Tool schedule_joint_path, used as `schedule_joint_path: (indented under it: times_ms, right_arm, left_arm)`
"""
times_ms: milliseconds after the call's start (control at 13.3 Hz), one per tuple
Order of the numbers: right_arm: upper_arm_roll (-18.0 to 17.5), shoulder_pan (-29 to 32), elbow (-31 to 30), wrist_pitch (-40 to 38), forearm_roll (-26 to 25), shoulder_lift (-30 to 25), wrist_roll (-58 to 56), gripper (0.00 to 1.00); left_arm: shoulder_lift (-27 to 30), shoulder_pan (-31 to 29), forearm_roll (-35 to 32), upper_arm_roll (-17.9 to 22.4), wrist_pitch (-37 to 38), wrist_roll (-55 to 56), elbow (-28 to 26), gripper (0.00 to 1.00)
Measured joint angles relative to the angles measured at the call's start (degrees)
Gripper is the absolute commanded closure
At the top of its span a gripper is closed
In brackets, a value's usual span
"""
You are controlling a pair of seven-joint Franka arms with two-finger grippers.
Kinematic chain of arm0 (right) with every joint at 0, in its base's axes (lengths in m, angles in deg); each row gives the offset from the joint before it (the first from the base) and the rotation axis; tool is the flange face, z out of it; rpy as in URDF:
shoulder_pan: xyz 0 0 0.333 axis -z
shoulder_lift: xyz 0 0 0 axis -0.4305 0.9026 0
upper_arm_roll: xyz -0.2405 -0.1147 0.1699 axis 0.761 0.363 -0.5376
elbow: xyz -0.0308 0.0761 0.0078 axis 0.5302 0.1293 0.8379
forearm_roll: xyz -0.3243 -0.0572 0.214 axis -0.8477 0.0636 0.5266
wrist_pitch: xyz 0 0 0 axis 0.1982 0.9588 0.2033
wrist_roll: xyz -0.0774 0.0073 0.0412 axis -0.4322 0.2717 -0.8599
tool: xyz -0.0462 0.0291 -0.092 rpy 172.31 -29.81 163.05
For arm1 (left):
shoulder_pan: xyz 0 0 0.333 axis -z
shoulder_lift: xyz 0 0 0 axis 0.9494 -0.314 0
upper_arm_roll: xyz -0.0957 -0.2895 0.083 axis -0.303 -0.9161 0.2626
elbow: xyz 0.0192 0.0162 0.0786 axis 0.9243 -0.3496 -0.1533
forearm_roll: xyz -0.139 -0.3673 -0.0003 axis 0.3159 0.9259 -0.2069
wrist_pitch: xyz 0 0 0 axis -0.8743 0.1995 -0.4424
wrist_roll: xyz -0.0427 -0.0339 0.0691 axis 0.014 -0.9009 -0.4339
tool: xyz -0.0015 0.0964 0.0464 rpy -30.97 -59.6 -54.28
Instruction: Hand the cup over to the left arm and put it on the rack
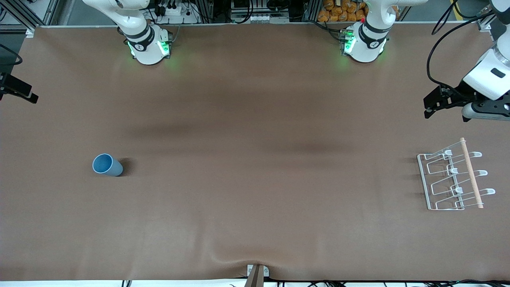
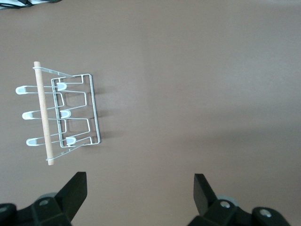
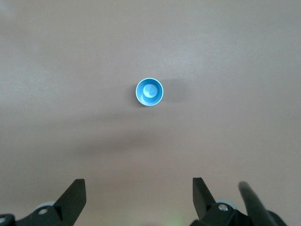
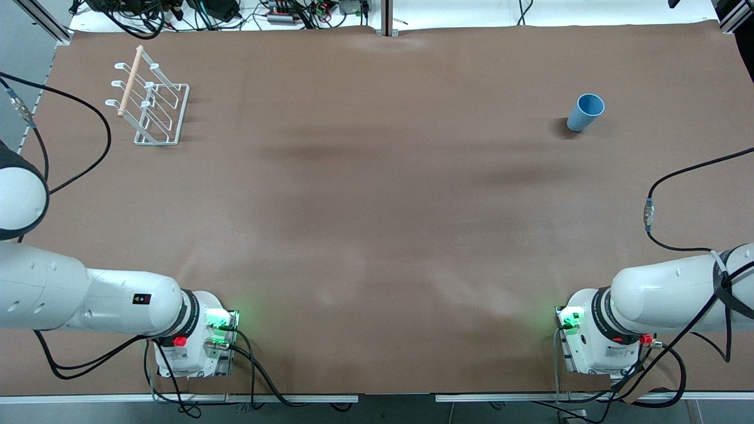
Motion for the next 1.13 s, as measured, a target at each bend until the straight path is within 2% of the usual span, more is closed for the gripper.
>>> schedule_joint_path:
  times_ms: [1126]
  right_arm:
    - [0.0,0.0,0.0,0.0,0.0,0.1,0.0,0.0]
  left_arm:
    - [-1.3,-0.1,0.2,0.0,0.1,0.0,0.0,0.0]
